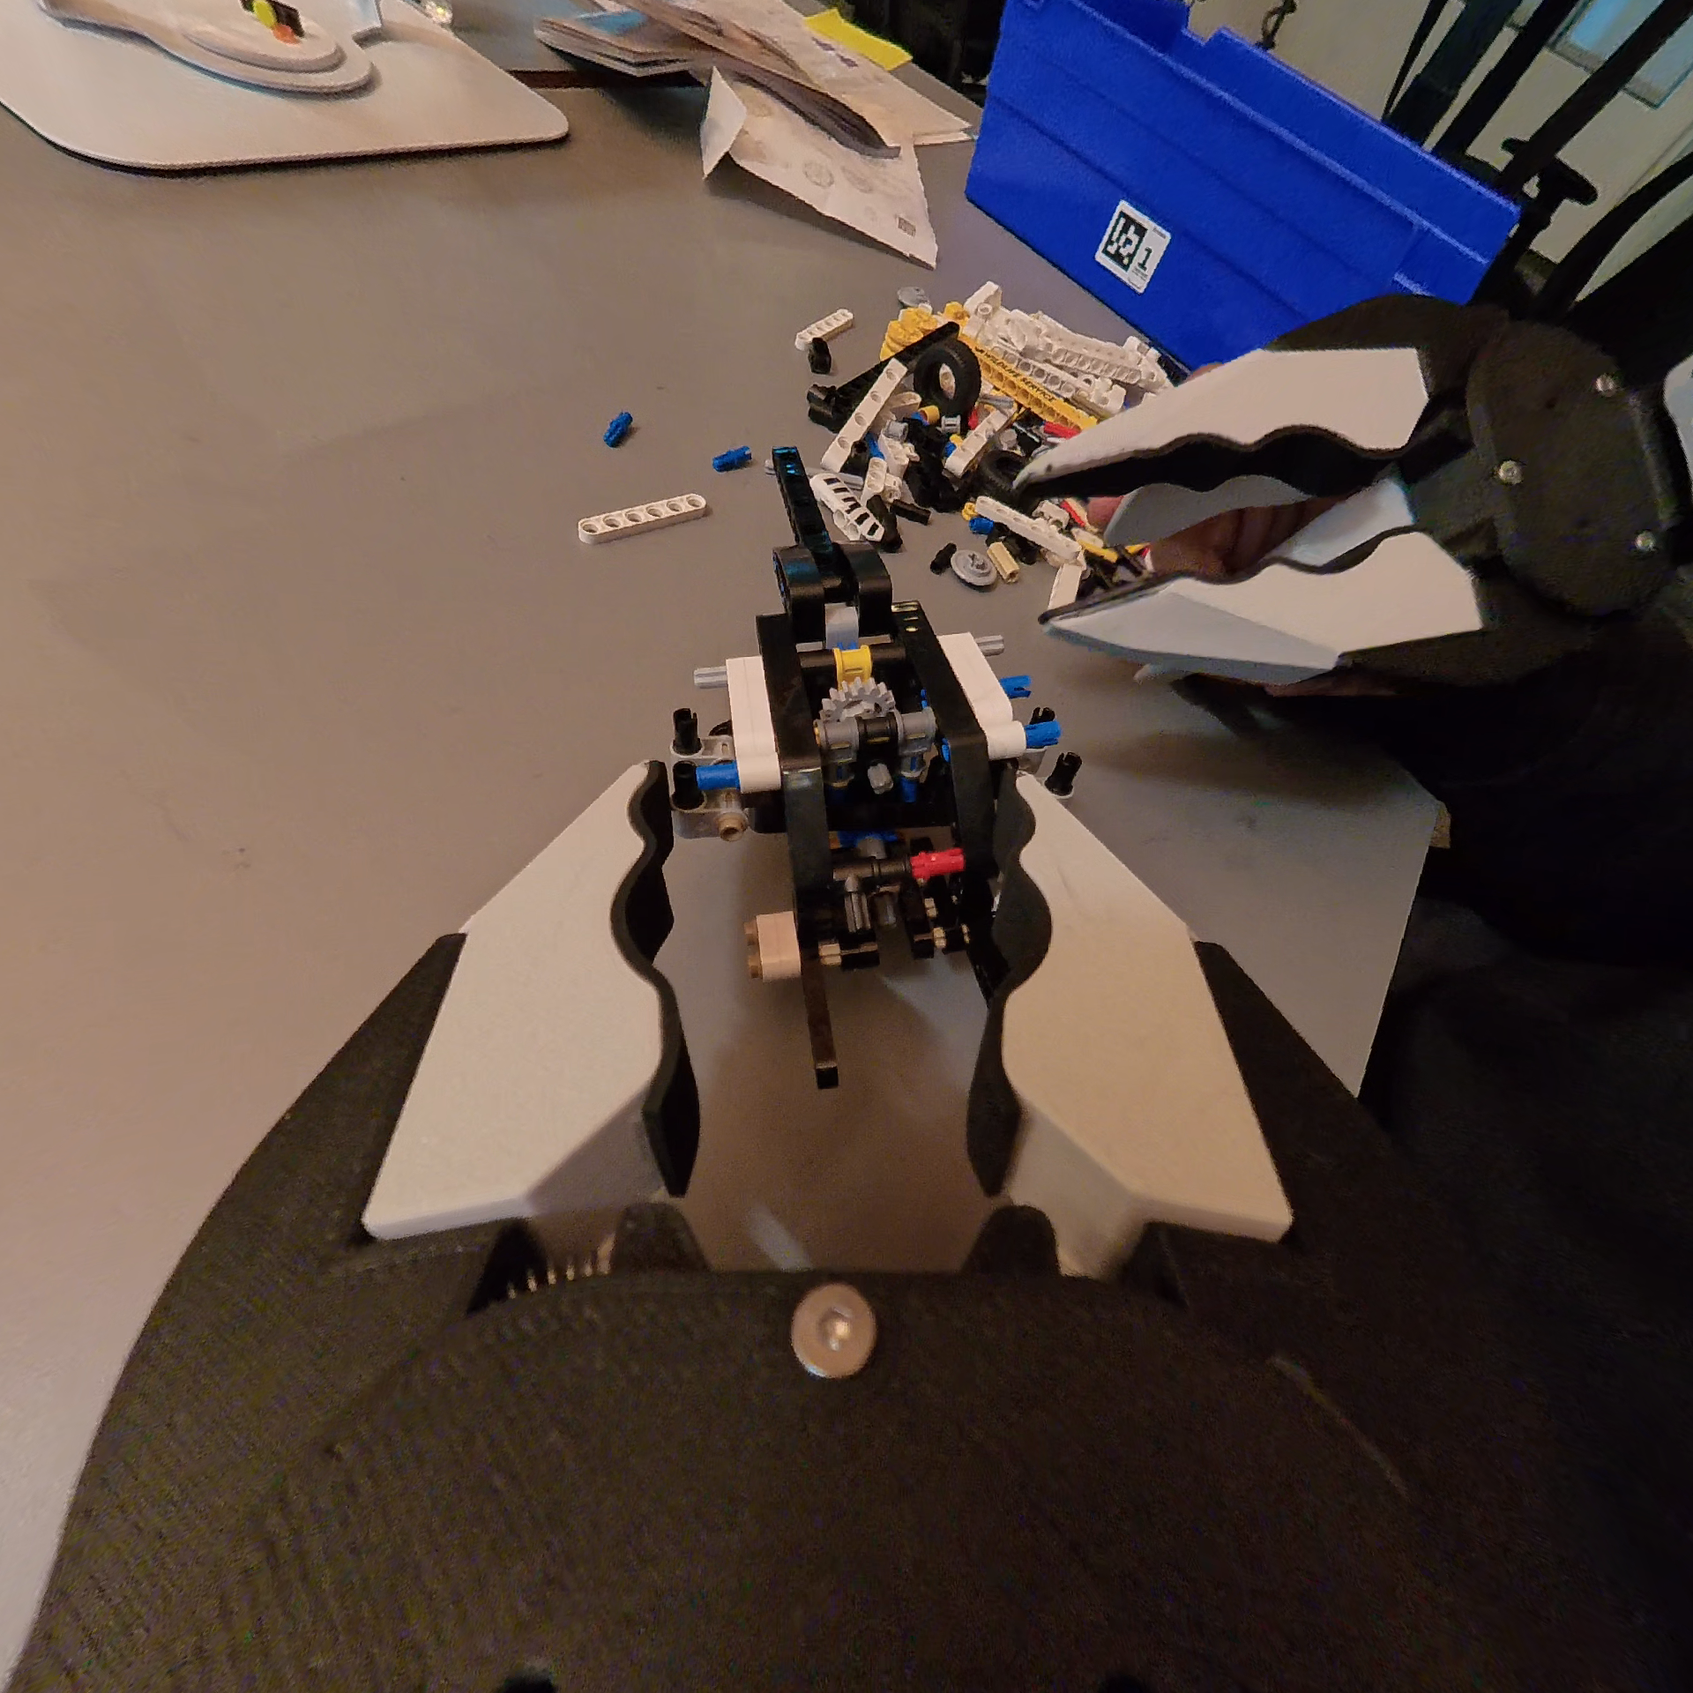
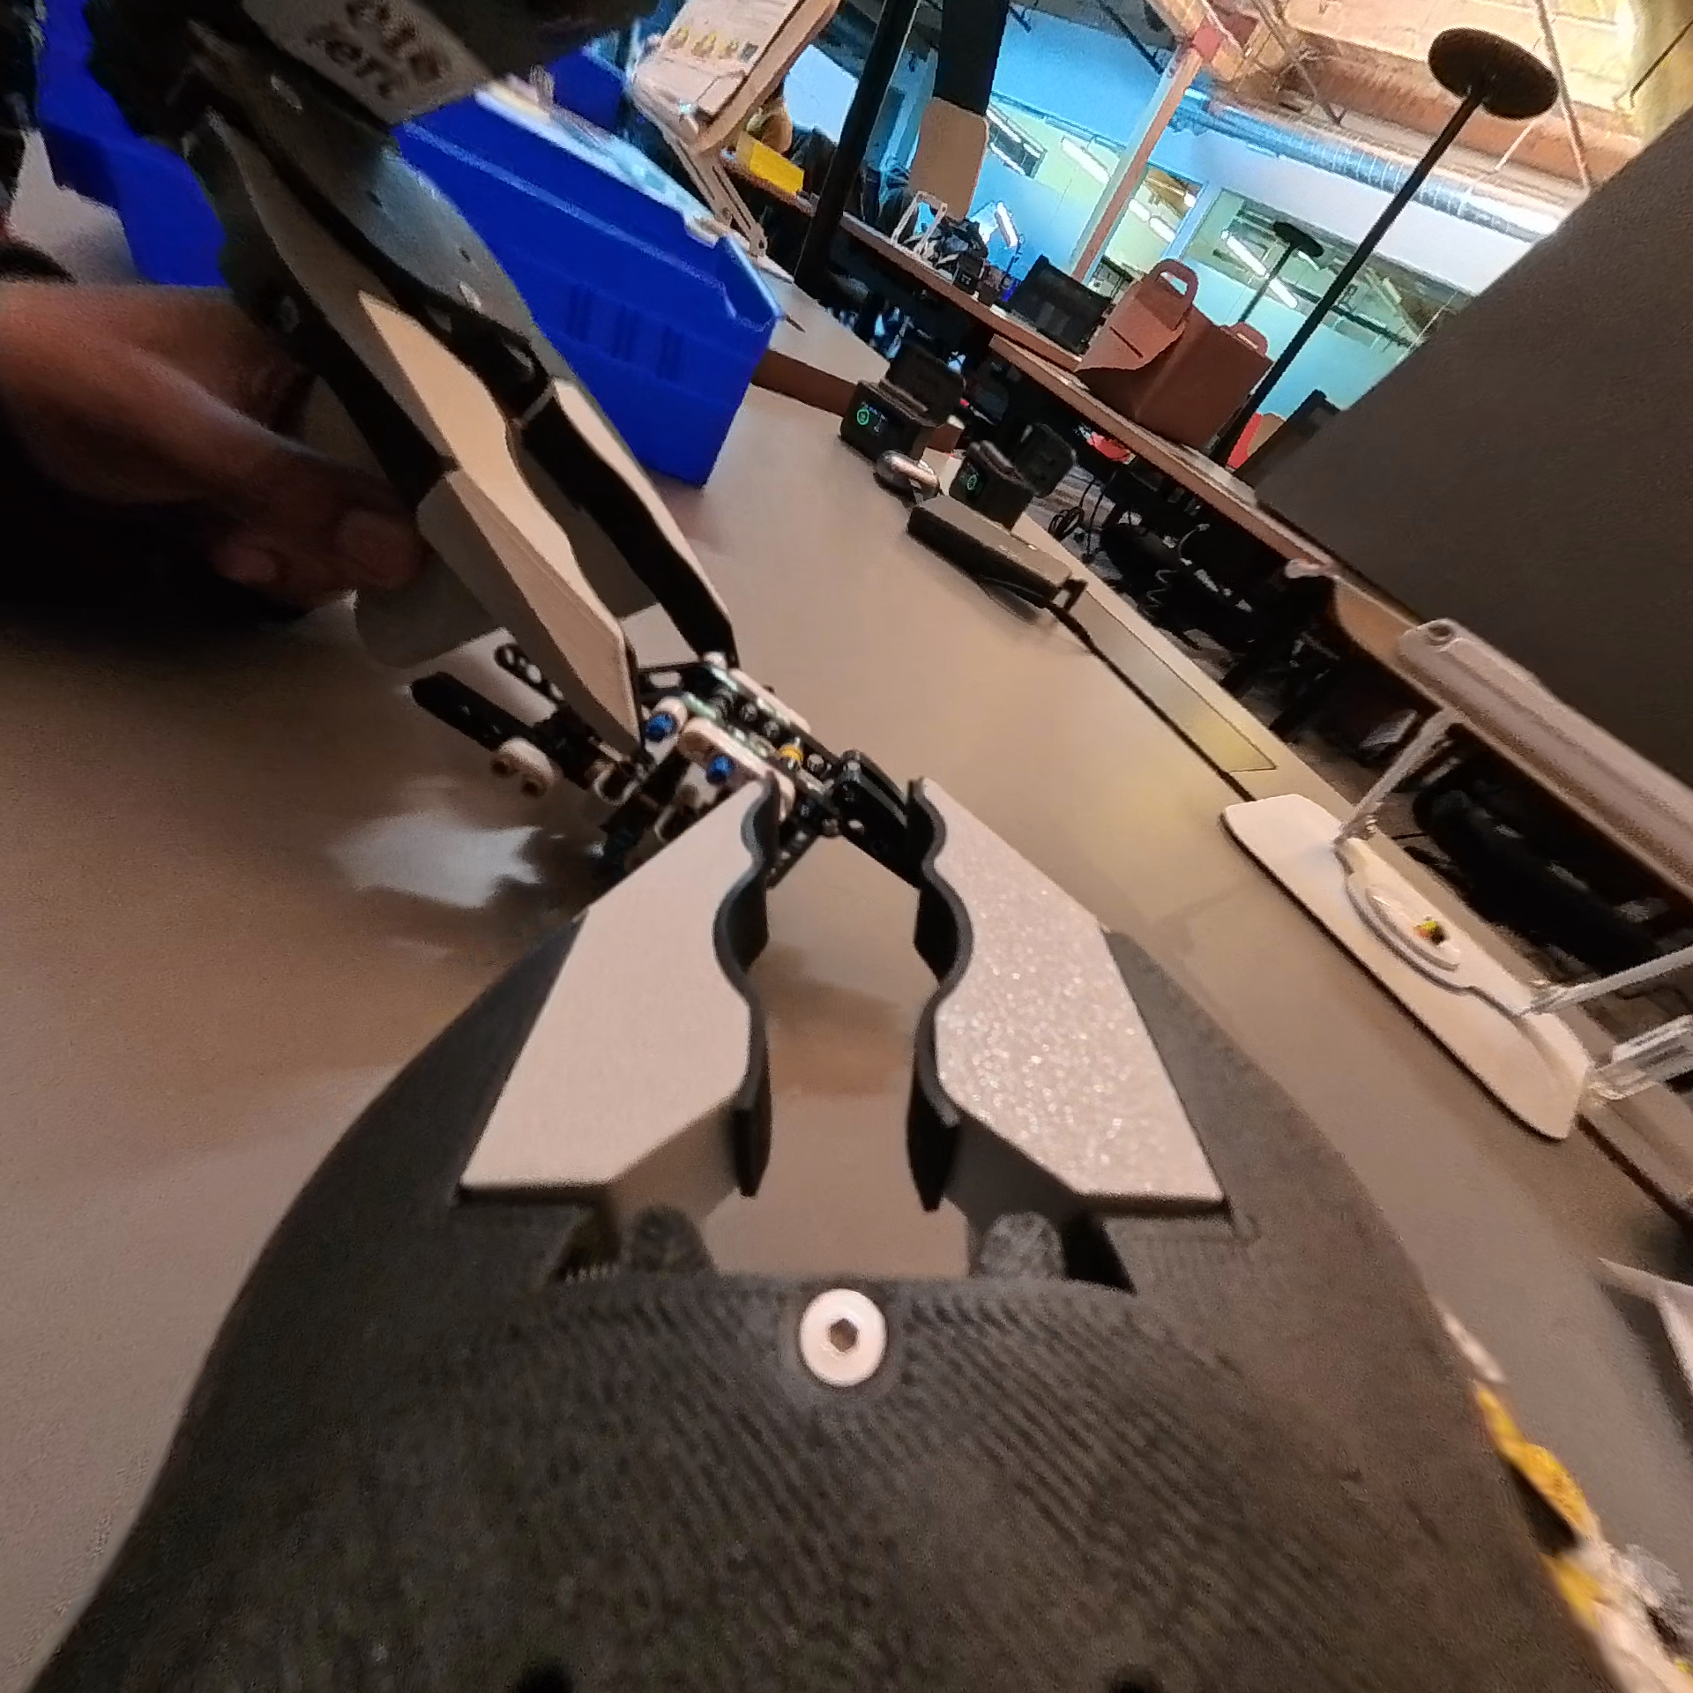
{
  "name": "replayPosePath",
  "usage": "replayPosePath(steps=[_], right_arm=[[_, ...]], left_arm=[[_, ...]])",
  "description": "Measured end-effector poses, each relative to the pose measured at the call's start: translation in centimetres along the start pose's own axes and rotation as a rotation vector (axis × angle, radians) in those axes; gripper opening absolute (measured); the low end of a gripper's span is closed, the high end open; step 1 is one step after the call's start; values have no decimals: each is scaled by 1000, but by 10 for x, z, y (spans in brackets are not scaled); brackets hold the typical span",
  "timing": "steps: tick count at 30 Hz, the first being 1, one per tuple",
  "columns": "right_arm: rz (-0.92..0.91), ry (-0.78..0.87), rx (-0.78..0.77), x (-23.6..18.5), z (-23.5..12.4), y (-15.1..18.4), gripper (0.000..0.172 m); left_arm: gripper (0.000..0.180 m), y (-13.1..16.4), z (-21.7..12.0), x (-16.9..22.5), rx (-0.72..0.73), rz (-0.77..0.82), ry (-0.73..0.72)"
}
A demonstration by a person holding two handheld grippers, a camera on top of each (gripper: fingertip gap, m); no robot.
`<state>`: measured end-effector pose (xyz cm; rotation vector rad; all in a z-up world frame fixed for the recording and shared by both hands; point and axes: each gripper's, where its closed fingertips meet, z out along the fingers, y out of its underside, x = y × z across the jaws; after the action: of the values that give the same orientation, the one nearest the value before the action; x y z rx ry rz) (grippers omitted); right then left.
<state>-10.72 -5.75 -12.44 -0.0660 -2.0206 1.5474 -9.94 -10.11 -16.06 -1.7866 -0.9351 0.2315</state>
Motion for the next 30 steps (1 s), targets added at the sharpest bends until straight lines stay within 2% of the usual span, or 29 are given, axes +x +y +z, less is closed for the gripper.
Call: replayPosePath(steps=[4,8,13,18,22,26,28,30], right_arm=[[-150,43,-72,4,1,15,25],[-246,39,-81,-2,4,15,25],[-601,83,-121,-8,9,16,24],[-848,51,-106,-21,17,14,24],[-916,-4,-88,-25,19,12,24],[-964,-46,-73,-31,20,13,17],[-949,-35,-54,-29,20,8,5],[-909,-42,-57,-28,19,7,5]], left_arm=[[70,0,0,0,0,-3,0],[70,0,0,0,1,-8,2],[70,0,0,0,-3,-20,12],[69,-1,-1,1,7,-27,31],[69,-2,-1,1,11,0,17],[70,-1,-1,2,2,20,21],[70,-1,-3,2,1,32,24],[79,-2,-10,-5,9,57,-47]])
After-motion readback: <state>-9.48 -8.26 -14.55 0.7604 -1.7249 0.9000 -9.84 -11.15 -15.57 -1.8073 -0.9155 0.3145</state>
